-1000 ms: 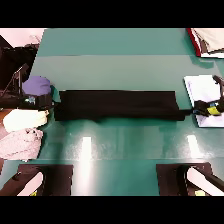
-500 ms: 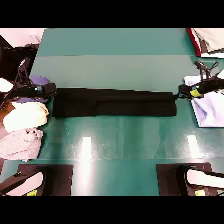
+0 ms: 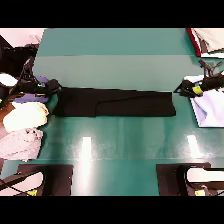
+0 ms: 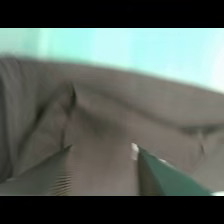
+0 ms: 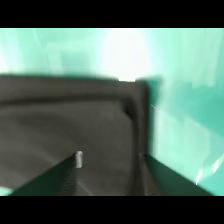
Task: Fold the shirts.
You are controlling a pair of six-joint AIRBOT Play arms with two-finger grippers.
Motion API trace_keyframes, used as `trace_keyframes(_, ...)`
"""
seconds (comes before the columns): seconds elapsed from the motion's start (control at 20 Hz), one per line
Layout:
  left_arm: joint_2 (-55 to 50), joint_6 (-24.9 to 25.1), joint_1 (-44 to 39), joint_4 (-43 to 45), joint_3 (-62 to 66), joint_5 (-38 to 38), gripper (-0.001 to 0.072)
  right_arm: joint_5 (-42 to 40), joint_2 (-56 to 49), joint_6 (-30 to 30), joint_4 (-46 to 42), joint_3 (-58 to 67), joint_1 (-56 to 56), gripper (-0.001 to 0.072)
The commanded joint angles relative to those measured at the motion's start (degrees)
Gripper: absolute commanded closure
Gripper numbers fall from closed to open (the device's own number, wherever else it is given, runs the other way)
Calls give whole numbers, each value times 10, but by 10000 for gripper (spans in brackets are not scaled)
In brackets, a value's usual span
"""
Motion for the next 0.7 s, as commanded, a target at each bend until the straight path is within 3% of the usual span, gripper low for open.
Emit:
trace_keyframes(0.0,-2,13,0,-5,3,-71,673,55,-3,-37,13,-37,-59,142)
trace_keyframes(0.25,-2,12,-36,-10,3,-101,681,21,-30,-116,104,-110,-95,161)
trace_keyframes(0.4,-2,12,-84,-10,3,-87,681,51,-77,-146,183,-100,-93,162)
trace_keyframes(0.45,-2,11,-98,-10,3,-82,681,57,-91,-146,193,-91,-88,179)
trace_keyframes(0.5,-2,9,-112,-10,3,-78,682,61,-101,-146,189,-85,-80,243)
trace_keyframes(0.65,-2,5,-139,-12,3,-77,681,40,-107,-153,192,-91,-49,283)
